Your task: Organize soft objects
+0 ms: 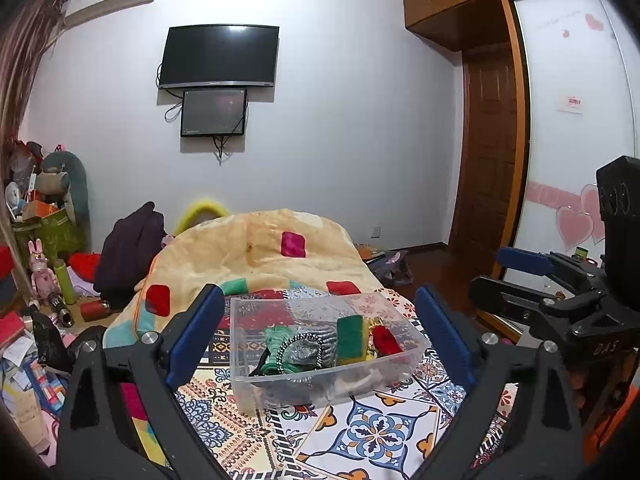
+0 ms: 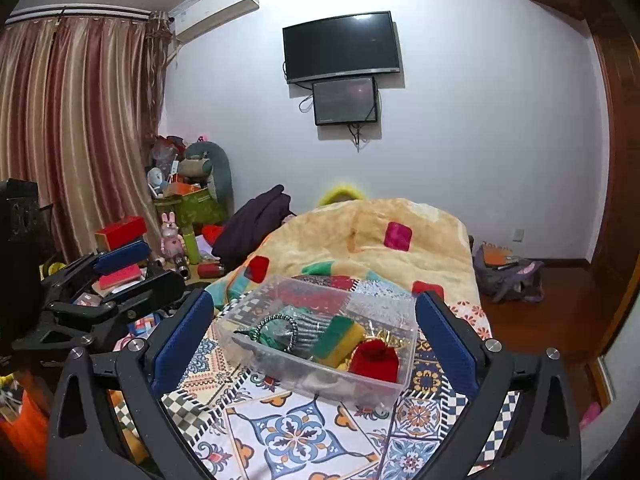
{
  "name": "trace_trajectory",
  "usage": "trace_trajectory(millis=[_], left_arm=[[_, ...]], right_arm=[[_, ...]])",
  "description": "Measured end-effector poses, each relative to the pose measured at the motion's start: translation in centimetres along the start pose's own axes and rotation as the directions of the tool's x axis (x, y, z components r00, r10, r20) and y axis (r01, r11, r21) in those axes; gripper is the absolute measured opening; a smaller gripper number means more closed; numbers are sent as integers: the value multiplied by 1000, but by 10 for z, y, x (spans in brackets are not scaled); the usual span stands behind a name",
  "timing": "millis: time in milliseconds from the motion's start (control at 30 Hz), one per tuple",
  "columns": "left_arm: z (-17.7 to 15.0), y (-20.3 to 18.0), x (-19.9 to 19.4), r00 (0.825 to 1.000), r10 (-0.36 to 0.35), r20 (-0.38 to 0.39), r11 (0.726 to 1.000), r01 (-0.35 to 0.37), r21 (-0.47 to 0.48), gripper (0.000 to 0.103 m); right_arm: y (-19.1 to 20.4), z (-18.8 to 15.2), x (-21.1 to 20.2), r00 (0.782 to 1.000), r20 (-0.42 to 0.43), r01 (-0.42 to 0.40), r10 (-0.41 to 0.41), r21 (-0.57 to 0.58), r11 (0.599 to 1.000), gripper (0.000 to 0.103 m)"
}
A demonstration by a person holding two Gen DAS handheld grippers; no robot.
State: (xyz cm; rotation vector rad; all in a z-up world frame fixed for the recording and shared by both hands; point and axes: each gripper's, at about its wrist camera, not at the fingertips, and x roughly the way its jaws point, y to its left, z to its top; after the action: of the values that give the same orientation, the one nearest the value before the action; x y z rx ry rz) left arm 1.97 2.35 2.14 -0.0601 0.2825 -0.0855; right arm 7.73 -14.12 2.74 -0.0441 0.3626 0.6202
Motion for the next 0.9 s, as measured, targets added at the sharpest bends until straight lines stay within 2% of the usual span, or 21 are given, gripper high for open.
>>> trace_trajectory(millis=[900], left_arm=[[-7,3,7,1000,14,-23,1000,-14,0,97]], right_arm=[[-3,-4,-11,1000,2,-7,7,24,1000,101]])
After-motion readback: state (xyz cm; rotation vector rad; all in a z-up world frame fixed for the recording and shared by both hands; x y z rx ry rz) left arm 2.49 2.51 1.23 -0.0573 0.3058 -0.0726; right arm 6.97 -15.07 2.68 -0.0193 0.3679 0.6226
